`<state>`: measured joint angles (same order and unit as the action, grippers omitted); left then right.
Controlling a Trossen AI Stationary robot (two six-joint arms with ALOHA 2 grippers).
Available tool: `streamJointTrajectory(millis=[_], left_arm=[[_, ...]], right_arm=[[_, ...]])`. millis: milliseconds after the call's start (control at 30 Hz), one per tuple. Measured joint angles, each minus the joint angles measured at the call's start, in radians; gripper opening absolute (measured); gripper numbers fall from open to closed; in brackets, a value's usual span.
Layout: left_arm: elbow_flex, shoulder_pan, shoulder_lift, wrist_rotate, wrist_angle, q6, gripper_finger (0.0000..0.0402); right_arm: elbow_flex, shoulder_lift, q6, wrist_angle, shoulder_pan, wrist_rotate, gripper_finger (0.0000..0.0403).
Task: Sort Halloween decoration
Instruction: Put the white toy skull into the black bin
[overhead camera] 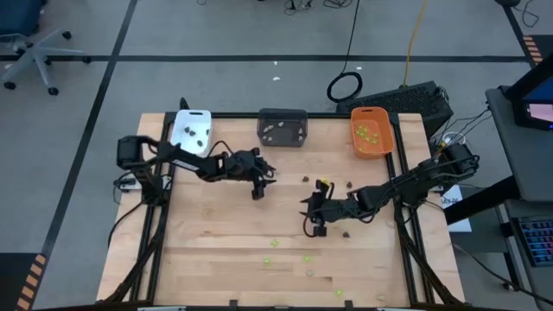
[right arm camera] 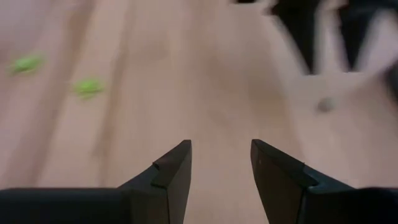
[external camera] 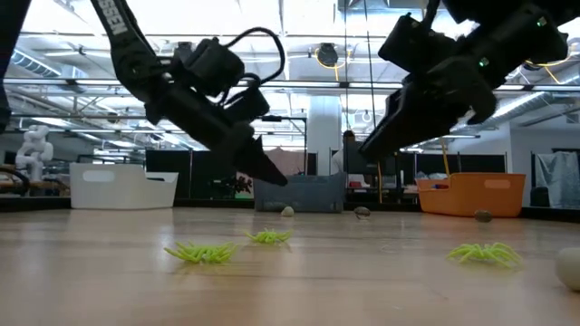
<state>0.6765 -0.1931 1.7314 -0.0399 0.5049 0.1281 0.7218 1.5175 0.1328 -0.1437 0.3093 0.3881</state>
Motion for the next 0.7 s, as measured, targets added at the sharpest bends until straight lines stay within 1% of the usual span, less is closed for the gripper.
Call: streamJointTrajectory(millis=[67,133,300,500,700], left_arm=[[0.004,-0.023,0.012,-0.045,0.007,0.045,0.0193],[0.016,-0.038,0.033,-0.057,0.009,0.086,0.0185],[0.061,-0.073,0.079,-0.079,0.010,0.125,0.0178],[0.126,-0.096,0.170,-0.109,-0.029,0.117,0.0178],[0.139,-0.097,0.191,-0.124,-0.055,0.123,0.0178]], right_arm=[[0.000,0.000,-0.013,-0.002,0.000,-0.072,0.0153],[0.000,0.000,-0.024,-0.003,0.000,-0.136,0.0153],[0.000,0.000,-0.026,-0.002,0.001,-0.206,0.0153],[0.000,0.000,-0.025,0.009,0.001,-0.210,0.0153],[0.000,0.000,-0.025,0.036,0.009,-0.210,0.0153]])
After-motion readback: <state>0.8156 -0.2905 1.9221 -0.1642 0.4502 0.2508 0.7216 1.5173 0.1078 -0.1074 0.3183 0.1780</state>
